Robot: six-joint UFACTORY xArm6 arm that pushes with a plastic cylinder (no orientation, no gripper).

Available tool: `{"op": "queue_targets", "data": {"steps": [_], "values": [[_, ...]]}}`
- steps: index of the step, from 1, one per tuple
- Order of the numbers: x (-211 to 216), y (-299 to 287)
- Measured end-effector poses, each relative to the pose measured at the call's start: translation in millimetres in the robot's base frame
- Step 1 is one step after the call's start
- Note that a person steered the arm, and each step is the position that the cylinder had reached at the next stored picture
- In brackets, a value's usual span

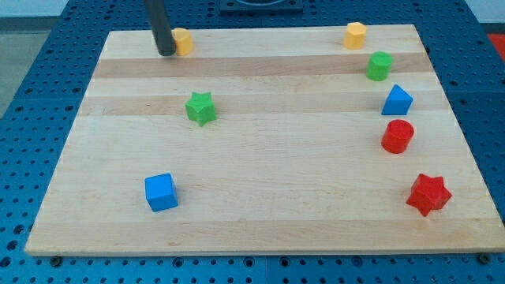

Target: Push the yellow heart towards right

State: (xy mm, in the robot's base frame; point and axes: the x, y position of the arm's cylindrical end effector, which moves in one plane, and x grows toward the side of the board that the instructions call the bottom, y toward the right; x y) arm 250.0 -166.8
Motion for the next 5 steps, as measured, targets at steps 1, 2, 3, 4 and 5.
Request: {"op": "queue_targets", "data": {"steps": [1, 2, 3, 4, 5], "values": [[-28.0, -22.1], [-26.8, 6.6], [-5.1, 75.1], [17.2, 145.9], [9.1, 163.6]]}}
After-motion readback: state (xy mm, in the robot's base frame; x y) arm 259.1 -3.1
